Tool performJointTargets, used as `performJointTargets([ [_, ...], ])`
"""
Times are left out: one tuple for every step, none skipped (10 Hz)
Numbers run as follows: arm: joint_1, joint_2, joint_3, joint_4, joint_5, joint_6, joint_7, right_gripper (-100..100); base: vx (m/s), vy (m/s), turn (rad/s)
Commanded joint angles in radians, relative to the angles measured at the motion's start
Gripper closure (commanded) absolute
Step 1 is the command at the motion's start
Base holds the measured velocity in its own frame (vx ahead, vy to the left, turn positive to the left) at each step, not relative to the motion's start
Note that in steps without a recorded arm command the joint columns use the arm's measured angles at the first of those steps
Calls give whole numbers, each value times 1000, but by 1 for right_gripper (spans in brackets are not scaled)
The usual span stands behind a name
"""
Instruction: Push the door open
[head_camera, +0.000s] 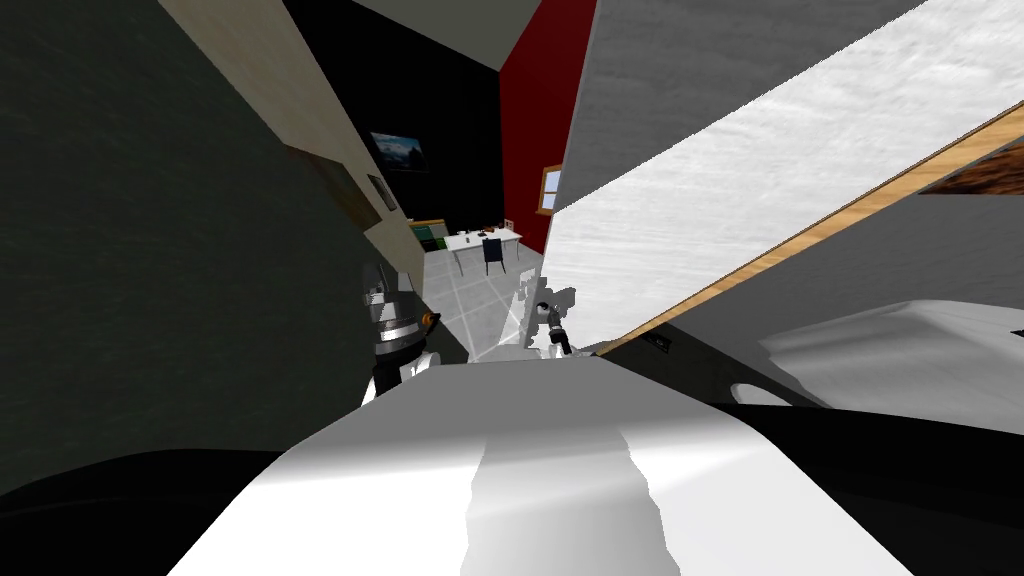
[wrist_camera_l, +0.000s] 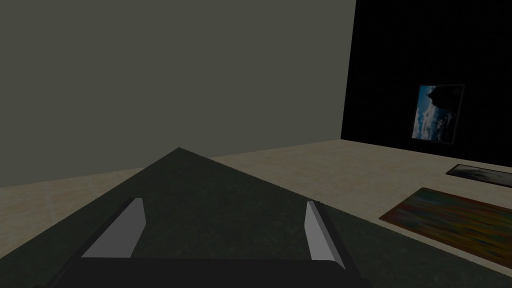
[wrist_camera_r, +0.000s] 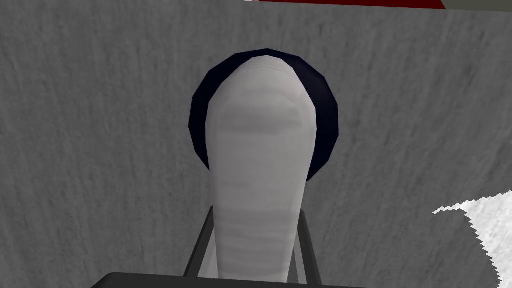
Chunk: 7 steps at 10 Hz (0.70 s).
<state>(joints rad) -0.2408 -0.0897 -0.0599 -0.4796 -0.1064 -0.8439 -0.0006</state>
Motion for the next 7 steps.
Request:
performJointTargets([
  [5, -6, -17, -27, -9, 2, 17, 100, 194, 24, -64],
  [5, -6, -17, -15, -9, 2, 17, 100, 143, 20, -27],
  [5, -6, -17, 9, -9, 2, 17, 100, 59, -2, 11],
  [5, -6, -17, -22, -9, 2, 17, 100, 2, -5, 3],
  [3, -1, -39, -27, -21, -1, 44, 100, 145, 7, -127],
  [3, 1, -44, -27, -24, -1, 50, 100, 228, 26, -143],
  [2, 4, -54, -28, -30, -3, 62, 100, 210, 23, -114],
])
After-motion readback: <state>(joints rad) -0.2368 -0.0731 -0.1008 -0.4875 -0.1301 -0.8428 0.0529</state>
